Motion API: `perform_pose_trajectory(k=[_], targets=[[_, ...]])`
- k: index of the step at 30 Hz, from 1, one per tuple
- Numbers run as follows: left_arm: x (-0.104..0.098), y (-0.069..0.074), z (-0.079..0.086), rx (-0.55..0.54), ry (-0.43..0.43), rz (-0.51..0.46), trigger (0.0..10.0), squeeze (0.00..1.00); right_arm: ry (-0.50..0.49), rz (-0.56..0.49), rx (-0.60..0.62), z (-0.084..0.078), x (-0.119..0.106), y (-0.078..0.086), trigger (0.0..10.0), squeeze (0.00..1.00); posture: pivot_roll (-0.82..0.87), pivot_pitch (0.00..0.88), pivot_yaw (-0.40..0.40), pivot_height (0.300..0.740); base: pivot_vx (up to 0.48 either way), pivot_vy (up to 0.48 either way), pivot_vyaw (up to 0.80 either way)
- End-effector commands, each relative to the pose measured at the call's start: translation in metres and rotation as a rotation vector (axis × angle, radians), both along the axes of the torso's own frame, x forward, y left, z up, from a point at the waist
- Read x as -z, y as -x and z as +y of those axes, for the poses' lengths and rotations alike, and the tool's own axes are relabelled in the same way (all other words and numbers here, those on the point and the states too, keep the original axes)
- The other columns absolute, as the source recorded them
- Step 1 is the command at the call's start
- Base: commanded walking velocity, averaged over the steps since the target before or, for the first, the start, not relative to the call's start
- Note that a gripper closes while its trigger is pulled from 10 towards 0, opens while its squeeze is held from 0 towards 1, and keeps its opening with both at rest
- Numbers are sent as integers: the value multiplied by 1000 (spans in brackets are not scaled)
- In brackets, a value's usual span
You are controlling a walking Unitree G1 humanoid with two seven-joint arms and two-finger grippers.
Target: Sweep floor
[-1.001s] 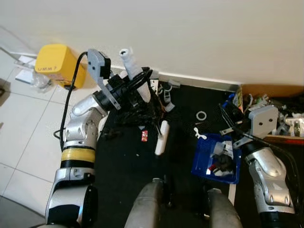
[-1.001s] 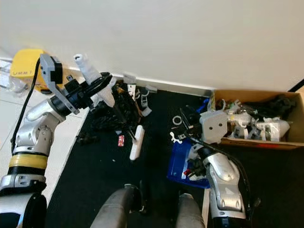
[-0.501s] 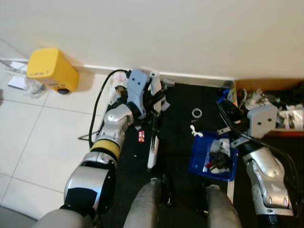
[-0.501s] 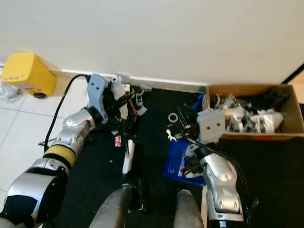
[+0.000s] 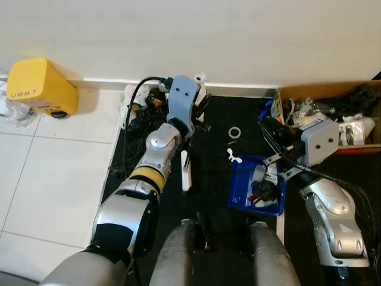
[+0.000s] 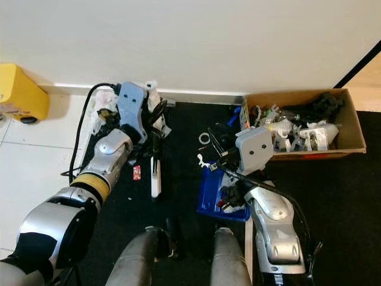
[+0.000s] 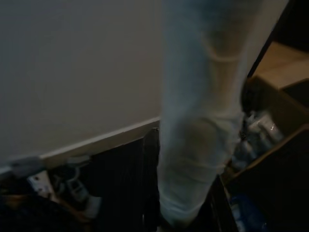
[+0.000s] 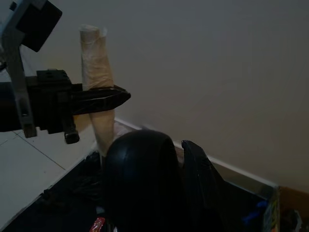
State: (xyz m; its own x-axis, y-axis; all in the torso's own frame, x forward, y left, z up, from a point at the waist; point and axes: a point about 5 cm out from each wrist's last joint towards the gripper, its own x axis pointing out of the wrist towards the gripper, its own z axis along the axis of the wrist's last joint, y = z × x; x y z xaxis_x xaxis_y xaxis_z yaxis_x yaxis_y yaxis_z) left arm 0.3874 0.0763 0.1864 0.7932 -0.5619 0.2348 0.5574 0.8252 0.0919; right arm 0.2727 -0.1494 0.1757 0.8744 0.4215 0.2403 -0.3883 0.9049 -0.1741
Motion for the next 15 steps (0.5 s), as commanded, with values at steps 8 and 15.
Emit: perform_pose_trajectory(k=[8, 15], targets=[[-12, 9, -36, 229, 283, 26, 10000, 0, -71, 168, -114, 17, 23, 13, 10000, 0, -243, 520, 162, 740, 0, 0, 0], [-22, 14, -51, 411, 367, 20, 10000, 0, -64, 182, -121, 18, 25, 9, 10000, 0, -225, 504, 159, 740, 0, 0, 0]])
